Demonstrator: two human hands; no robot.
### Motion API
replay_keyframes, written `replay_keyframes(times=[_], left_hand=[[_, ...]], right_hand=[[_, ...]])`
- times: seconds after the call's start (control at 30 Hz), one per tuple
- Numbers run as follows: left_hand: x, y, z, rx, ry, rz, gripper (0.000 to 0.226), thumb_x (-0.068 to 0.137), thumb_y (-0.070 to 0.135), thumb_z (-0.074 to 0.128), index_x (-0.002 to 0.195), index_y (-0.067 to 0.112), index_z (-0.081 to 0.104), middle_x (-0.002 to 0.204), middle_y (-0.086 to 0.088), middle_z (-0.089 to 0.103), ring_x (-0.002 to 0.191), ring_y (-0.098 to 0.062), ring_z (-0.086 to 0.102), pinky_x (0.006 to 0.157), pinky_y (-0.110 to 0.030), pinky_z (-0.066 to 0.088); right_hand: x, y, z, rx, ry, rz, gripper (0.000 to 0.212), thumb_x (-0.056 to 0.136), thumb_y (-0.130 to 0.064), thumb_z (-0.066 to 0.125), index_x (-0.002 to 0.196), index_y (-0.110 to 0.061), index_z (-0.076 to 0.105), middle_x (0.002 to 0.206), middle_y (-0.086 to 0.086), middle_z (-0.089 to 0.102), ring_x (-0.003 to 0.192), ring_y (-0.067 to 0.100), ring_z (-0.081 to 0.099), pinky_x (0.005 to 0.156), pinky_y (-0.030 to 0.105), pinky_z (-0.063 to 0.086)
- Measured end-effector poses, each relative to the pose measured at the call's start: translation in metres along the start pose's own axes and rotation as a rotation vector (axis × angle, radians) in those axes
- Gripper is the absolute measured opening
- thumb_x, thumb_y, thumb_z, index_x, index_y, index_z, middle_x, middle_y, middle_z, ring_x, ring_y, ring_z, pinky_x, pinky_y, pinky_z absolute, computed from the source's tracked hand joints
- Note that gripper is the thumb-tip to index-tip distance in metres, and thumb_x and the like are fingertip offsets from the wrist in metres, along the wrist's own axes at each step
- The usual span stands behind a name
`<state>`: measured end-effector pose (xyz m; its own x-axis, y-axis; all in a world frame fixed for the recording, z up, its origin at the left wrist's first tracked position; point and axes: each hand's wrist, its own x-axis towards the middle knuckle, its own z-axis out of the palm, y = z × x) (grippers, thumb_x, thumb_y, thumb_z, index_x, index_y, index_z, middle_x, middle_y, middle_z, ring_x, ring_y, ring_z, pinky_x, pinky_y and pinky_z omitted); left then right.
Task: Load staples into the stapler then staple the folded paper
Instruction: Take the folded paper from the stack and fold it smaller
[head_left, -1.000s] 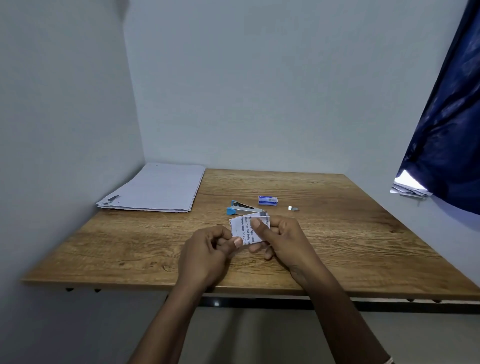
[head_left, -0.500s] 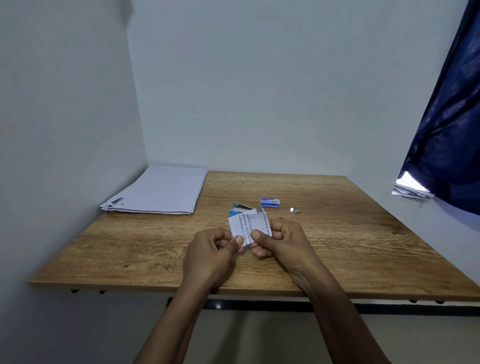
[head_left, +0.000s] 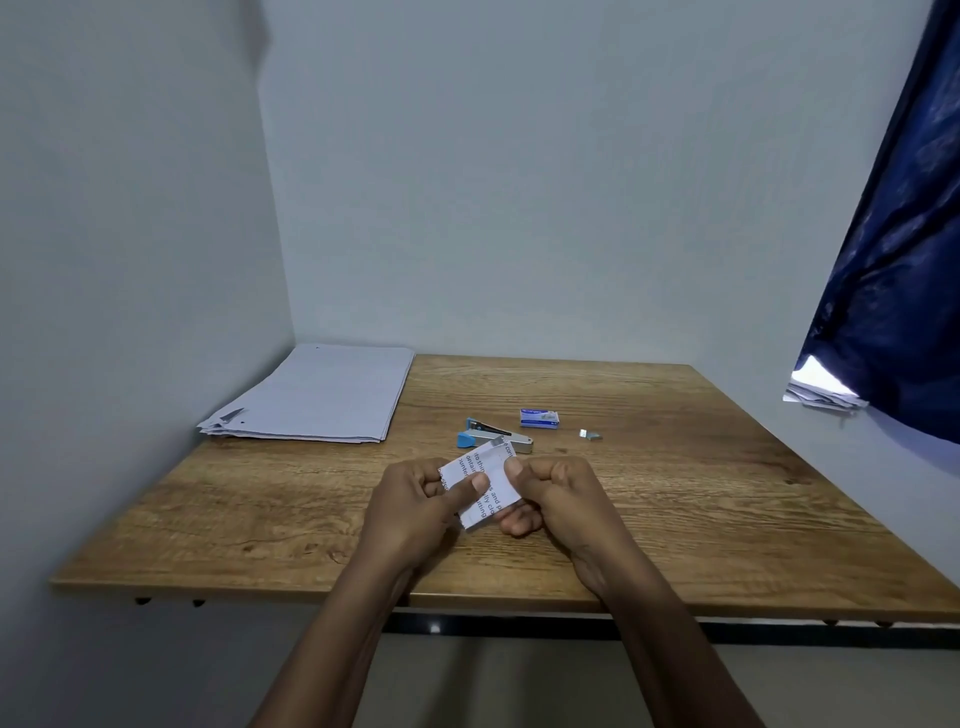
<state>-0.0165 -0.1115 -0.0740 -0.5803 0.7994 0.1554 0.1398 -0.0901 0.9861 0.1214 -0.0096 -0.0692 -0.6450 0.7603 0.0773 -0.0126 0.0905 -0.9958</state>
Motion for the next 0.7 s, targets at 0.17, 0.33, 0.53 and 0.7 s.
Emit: replay_keyframes(times=[0.17,0.33,0.53,0.7], left_hand=[[0.001,-0.003,-0.005,-0.045,-0.034,0.022,0.011,0.088,0.021,0.076,0.091,0.011,0.080,0.057,0.000,0.073,0.044,-0.003,0.060,0.045,-0.015,0.042],[0.004,-0.002,-0.009,-0.056,-0.084,0.013,0.014,0.092,0.018,0.071,0.085,0.009,0.080,0.056,-0.007,0.062,0.050,-0.014,0.048,0.047,-0.020,0.035],[0.003,-0.001,-0.009,-0.076,-0.123,0.002,0.014,0.092,0.016,0.070,0.091,0.005,0.080,0.070,-0.025,0.063,0.066,-0.029,0.040,0.052,-0.026,0.029],[0.005,-0.002,-0.008,-0.094,-0.073,-0.002,0.014,0.091,0.016,0.072,0.089,0.004,0.079,0.072,-0.025,0.069,0.061,-0.024,0.051,0.046,-0.020,0.040]], right_hand=[[0.002,0.000,0.005,-0.003,0.055,0.010,0.032,0.101,-0.025,0.060,0.084,-0.006,0.080,0.060,0.014,0.073,0.048,0.017,0.062,0.045,0.020,0.048],[0.003,-0.004,0.010,-0.028,0.066,-0.035,0.029,0.098,-0.042,0.063,0.100,-0.019,0.081,0.080,0.006,0.081,0.058,0.007,0.067,0.049,0.021,0.051],[0.009,-0.003,0.013,-0.007,0.178,-0.054,0.025,0.092,-0.038,0.072,0.091,-0.014,0.082,0.072,0.002,0.080,0.048,0.001,0.065,0.042,0.015,0.043],[0.011,-0.006,0.011,0.031,0.066,-0.039,0.040,0.084,-0.054,0.073,0.091,-0.015,0.081,0.074,0.004,0.080,0.047,0.001,0.063,0.043,0.015,0.044]])
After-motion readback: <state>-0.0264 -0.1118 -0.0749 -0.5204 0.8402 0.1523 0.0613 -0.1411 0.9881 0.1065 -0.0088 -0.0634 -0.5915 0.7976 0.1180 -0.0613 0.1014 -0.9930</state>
